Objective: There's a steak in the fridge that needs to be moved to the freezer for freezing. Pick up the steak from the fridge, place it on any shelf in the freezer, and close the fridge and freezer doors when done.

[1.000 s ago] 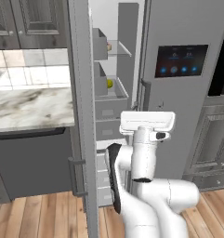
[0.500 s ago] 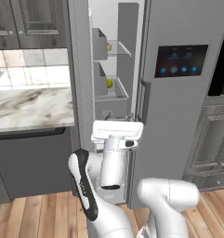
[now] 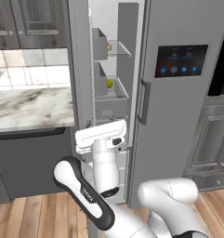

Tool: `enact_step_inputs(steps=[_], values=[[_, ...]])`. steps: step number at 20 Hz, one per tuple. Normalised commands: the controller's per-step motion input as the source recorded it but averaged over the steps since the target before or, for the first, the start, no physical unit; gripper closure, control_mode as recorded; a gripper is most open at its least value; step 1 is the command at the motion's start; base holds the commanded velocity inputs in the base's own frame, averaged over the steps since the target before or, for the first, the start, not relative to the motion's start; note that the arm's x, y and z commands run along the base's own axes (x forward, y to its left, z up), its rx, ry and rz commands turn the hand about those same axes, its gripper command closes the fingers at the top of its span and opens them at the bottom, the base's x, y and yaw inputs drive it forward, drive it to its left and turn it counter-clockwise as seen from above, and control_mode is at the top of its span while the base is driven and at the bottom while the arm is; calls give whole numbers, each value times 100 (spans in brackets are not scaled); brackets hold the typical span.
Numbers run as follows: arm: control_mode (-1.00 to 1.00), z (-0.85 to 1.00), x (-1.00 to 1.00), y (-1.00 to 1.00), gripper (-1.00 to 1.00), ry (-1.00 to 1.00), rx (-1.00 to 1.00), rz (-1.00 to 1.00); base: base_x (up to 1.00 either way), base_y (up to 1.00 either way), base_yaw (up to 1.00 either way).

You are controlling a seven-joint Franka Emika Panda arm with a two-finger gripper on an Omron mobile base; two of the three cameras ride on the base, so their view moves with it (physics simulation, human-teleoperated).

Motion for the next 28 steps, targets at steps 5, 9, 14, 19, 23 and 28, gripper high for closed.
enact_step_inputs(steps=[5, 9, 14, 19, 23, 28], values=[[-100, -41, -5, 62, -100, 10, 13, 0, 0, 0, 0], [-100, -47, -43, 71, -100, 2, -6, -4, 0, 0, 0], [-100, -32, -71, 73, -100, 0, -17, -35, 0, 0, 0], [-100, -21, -61, 83, -100, 0, -10, -38, 0, 0, 0], [-100, -2, -50, 98, -100, 0, -18, -41, 0, 0, 0], [-100, 46, -47, 97, -100, -24, -20, -33, 0, 0, 0]])
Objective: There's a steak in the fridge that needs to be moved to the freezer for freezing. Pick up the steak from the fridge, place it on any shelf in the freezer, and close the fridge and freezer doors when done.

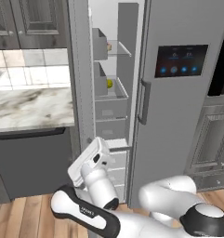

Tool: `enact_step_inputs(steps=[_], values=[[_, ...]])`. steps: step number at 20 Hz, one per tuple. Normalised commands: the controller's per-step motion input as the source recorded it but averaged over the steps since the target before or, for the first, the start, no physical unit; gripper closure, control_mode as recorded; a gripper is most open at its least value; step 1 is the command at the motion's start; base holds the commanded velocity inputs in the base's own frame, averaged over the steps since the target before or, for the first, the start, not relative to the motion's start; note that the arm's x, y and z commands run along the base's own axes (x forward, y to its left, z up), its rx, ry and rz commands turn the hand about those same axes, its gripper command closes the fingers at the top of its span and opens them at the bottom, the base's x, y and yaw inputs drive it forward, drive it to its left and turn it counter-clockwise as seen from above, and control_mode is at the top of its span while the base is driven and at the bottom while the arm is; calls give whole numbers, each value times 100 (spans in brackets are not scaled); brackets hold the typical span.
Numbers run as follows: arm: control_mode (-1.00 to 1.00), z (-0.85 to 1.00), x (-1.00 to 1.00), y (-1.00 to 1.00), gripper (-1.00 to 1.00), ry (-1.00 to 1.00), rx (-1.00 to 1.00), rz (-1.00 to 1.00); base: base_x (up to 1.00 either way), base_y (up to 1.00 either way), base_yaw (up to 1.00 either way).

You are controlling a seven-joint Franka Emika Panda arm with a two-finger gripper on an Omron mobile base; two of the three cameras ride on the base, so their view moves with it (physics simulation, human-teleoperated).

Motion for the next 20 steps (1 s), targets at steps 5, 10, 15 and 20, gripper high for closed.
enact_step_inputs(steps=[5, 10, 15, 20], values=[[-100, 59, -44, 82, -100, -35, -57, -27, 0, 0, 0], [-100, 9, -34, 48, -100, -37, -85, -29, 0, 0, 0], [-100, -1, -35, 48, -100, -30, -88, -32, 0, 0, 0], [-100, -5, -27, 88, -100, -10, -41, -14, 0, 0, 0]])
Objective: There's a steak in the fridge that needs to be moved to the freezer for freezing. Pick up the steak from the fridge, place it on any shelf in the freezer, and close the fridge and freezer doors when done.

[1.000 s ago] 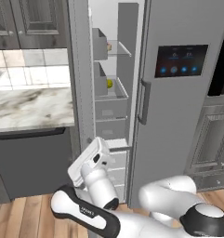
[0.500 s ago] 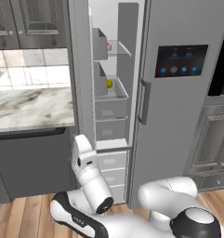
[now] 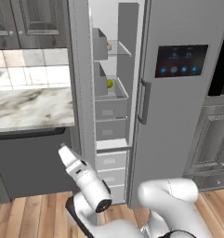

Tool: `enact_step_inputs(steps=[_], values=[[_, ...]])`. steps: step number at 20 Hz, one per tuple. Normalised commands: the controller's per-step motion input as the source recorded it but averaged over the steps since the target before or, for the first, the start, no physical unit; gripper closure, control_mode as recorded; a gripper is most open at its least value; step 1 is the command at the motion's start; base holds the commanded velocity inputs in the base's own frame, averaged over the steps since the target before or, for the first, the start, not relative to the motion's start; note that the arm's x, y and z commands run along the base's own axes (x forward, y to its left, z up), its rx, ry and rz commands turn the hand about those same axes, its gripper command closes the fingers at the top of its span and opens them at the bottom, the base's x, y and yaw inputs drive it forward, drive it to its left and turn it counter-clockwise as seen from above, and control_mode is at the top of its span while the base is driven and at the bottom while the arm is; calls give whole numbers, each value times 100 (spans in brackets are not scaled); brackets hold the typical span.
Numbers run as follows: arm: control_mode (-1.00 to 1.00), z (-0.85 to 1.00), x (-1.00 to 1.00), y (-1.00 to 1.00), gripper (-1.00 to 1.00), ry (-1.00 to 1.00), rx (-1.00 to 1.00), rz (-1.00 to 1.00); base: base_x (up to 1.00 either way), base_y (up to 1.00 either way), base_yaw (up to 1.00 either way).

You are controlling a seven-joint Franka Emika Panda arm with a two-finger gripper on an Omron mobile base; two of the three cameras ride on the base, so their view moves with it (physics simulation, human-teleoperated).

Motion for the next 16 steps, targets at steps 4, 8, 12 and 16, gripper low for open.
enact_step_inputs(steps=[4, 8, 12, 16], values=[[-100, -23, -15, 92, -100, -7, -17, -7, 0, 0, 0], [-100, -17, 4, 76, -100, 0, -9, -8, 0, 0, 0], [-100, -3, 32, 2, -100, 6, 0, -3, 0, 0, 0], [-100, -36, 49, 0, -100, 10, -10, -23, 0, 0, 0]])
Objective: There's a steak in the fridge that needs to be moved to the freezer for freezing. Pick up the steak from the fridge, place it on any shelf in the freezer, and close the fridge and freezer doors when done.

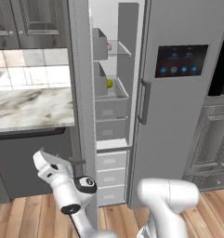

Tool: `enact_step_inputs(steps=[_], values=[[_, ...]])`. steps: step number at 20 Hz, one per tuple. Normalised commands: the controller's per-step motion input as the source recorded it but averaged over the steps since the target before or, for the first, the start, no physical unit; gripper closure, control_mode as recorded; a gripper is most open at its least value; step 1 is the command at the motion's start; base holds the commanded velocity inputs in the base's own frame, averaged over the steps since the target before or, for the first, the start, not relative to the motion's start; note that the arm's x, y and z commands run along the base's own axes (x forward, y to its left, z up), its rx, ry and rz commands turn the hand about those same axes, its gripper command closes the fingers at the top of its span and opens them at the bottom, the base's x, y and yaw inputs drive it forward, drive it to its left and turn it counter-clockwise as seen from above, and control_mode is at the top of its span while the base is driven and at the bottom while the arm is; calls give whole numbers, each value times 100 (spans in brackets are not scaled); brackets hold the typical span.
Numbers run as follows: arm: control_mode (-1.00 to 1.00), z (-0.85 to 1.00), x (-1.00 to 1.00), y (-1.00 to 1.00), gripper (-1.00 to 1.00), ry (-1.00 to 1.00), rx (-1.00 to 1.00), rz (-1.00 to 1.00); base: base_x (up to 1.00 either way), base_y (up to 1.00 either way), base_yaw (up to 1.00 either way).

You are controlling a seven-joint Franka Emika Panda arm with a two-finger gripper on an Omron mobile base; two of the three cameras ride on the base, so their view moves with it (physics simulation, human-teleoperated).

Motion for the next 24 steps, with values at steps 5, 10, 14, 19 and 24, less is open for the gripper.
enact_step_inputs(steps=[5, 10, 14, 19, 24], values=[[-100, -5, 42, -9, -100, 3, -2, -21, 0, 0, 0], [-100, -14, 24, -33, -100, 11, 0, -14, 0, 0, 0], [-100, -20, 11, -29, -100, 6, -1, -11, 0, 0, 0], [-100, 0, 4, -38, -100, 0, 0, -15, 0, 0, 0], [-100, -5, 53, -3, -100, 3, 0, -13, 0, 0, 0]])
